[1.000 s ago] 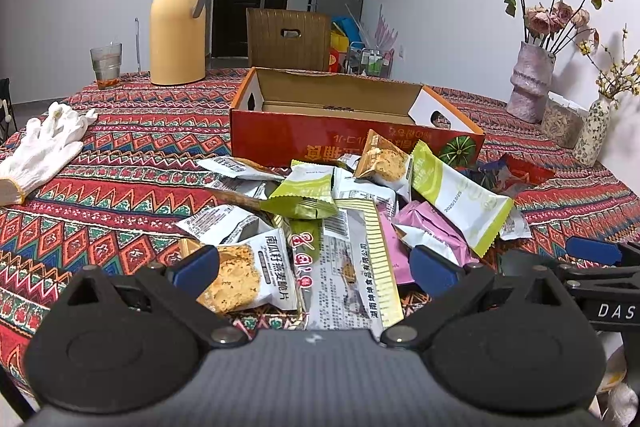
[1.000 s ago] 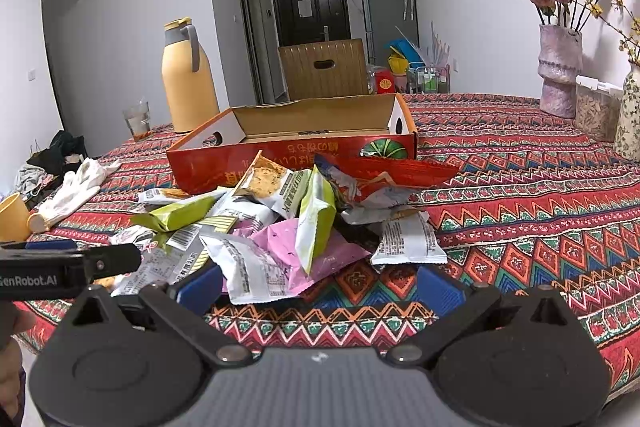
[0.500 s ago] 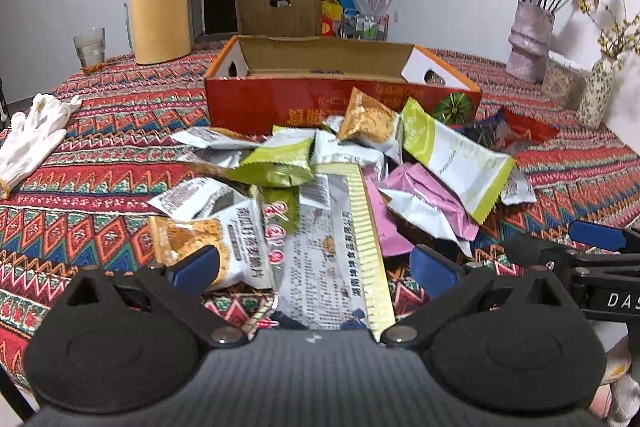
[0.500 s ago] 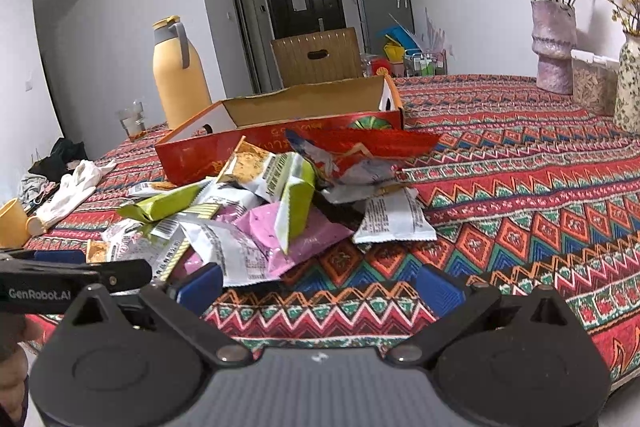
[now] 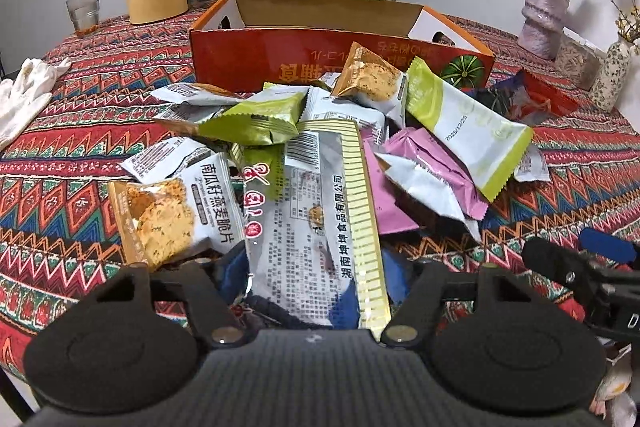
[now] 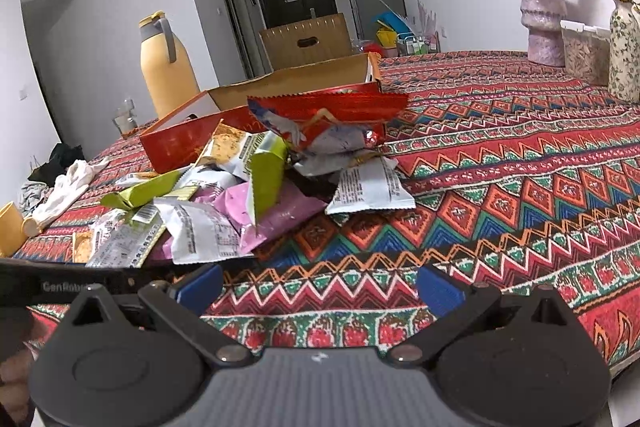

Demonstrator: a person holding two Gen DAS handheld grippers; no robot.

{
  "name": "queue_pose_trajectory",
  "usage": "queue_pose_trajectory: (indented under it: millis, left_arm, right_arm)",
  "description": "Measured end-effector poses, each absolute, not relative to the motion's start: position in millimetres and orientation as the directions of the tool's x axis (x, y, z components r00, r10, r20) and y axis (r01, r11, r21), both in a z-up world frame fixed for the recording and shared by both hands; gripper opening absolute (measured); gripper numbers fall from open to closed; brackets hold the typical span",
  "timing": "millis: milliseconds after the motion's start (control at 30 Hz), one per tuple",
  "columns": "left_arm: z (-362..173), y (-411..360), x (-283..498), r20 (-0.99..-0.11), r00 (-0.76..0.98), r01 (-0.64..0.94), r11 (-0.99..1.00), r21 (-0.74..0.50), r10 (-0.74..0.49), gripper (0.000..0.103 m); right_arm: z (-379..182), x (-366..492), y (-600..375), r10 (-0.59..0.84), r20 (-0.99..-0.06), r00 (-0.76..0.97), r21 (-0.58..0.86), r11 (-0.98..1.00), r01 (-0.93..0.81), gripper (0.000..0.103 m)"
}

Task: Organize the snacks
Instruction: 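Lower the left tool onto the silver packet with red text and close it, then lift the silver packet with the left tool while the right tool lowers toward a red-silver packet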

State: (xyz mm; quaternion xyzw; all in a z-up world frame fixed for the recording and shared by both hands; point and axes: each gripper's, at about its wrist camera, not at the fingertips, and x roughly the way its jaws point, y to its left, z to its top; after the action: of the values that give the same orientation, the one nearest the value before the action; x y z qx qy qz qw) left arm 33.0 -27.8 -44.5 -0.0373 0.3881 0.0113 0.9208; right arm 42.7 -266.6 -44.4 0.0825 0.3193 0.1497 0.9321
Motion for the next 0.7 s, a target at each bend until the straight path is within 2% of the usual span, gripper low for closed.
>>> queue_pose_trajectory:
  millis: [300, 567, 700]
  left_arm:
    - [-39.4, -26.5, 29.2, -0.701, 0.713, -0.042, 0.997, -0.069, -0.019, 0.040]
    - [-32.4, -26.0, 15.6, -0.677, 0.735, -0.025, 0.997, -0.079, -0.035, 0.037]
    - [-20.6, -27.8, 4.4, -0.637, 0.769, -0.004, 0.997, -0.079, -0.047, 0.037]
  right_arm:
    - [-45.5, 38.8, -267.5, 0.332, -0.571, 0.751, 0.252, 0.941, -0.224, 0.103]
    - [-42.1, 30.8, -264.2, 0.326, -0.564, 0.759, 0.238, 0.944, -0.229, 0.103]
    - [-40.5, 28.4, -263.2, 0.320, -0.562, 0.763, 0.230, 0.946, -0.228, 0.103]
